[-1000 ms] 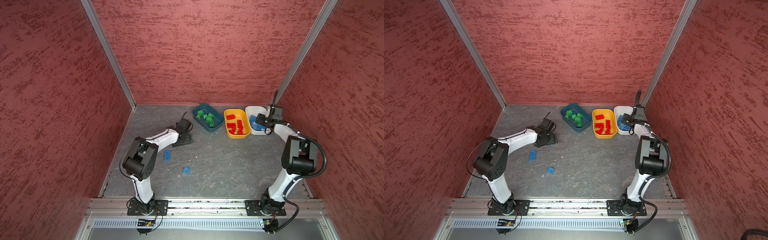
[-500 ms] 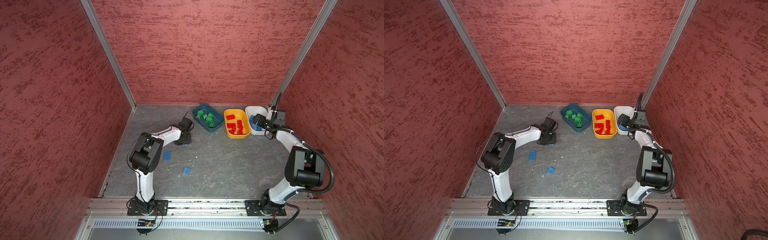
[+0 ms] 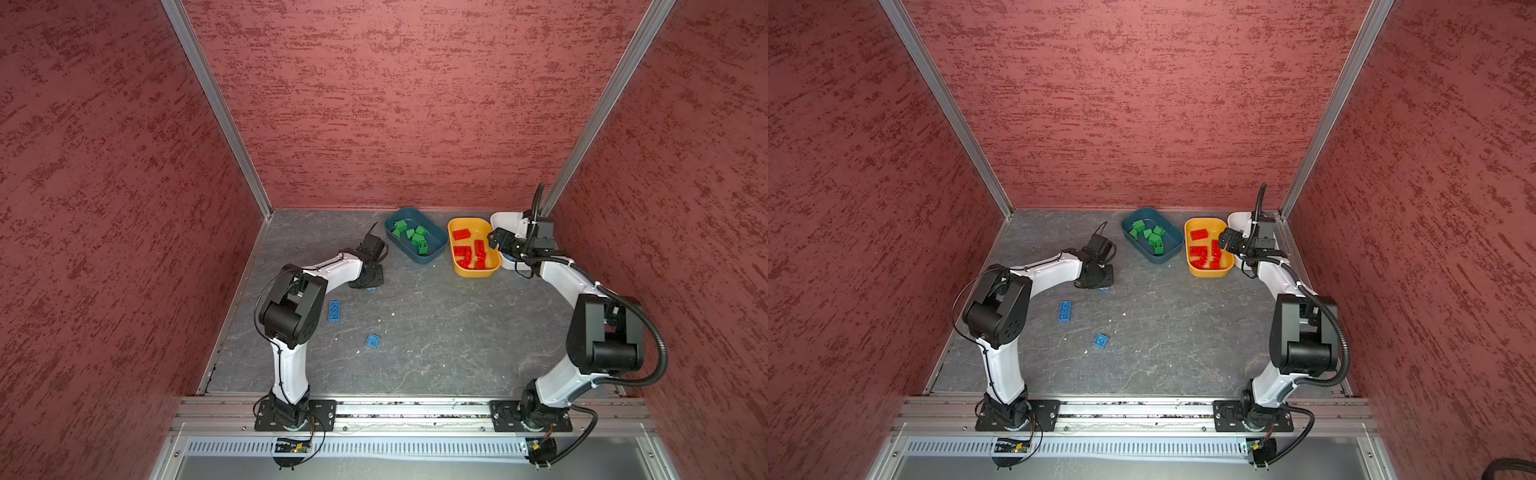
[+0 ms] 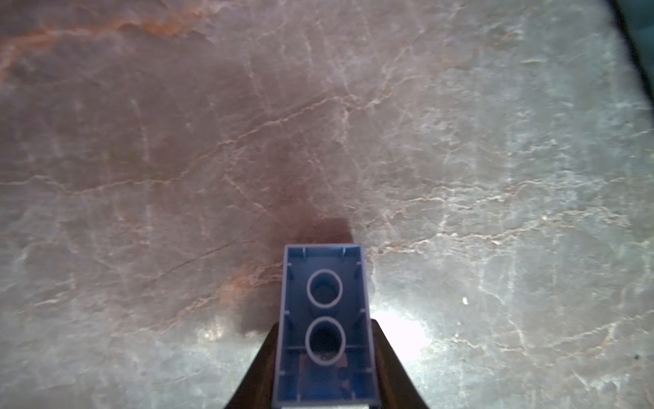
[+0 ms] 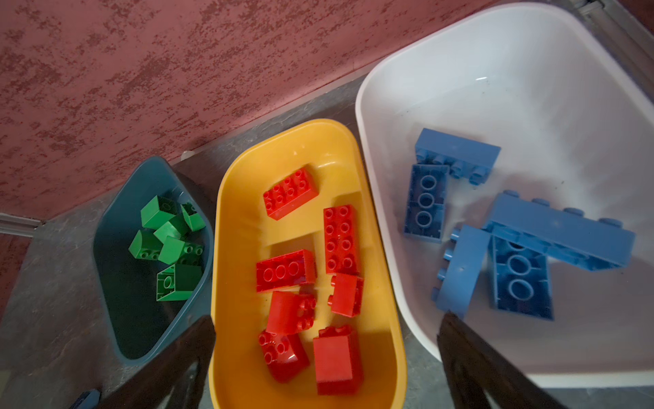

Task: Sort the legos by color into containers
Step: 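Lower the left gripper onto the blue brick and grasp it, then pass the blue brick from the left gripper into the right gripper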

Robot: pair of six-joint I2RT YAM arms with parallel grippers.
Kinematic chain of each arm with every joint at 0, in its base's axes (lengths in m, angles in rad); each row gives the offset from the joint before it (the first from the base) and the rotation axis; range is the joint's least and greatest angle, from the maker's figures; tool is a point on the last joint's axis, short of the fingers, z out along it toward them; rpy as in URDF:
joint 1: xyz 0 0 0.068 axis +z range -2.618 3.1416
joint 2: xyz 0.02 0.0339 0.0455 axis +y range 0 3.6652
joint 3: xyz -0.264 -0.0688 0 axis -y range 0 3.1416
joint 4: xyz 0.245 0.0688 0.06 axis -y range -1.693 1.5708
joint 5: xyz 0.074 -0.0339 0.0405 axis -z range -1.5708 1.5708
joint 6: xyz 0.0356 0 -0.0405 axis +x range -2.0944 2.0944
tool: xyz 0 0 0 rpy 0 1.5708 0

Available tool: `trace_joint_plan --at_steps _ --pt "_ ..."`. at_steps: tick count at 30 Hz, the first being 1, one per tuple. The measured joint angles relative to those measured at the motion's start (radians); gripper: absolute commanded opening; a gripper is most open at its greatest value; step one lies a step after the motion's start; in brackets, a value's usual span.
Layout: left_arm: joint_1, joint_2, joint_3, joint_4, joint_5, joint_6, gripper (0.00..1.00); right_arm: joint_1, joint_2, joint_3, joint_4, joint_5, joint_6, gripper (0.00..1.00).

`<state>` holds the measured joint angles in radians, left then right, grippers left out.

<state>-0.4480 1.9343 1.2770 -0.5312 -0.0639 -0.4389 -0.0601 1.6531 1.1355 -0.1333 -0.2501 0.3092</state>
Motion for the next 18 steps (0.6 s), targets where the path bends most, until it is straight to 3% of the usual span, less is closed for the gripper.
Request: trace_joint_plan --at_steps 8,13,18 --pt "-0.001 -0.16 -0.152 0.24 0.178 0.067 0.0 0.143 0.0 -0.001 0.009 -0.059 0.097 0.99" --pt "0.009 -0.172 -0.169 0.458 0.433 0.088 0.0 0.222 -0.008 -0.044 0.102 -0.152 0.214 0.99" --pt "0.028 -0.116 -0.11 0.668 0.669 0.001 0.0 0.252 -0.033 -0.132 0.277 -0.285 0.309 0.99"
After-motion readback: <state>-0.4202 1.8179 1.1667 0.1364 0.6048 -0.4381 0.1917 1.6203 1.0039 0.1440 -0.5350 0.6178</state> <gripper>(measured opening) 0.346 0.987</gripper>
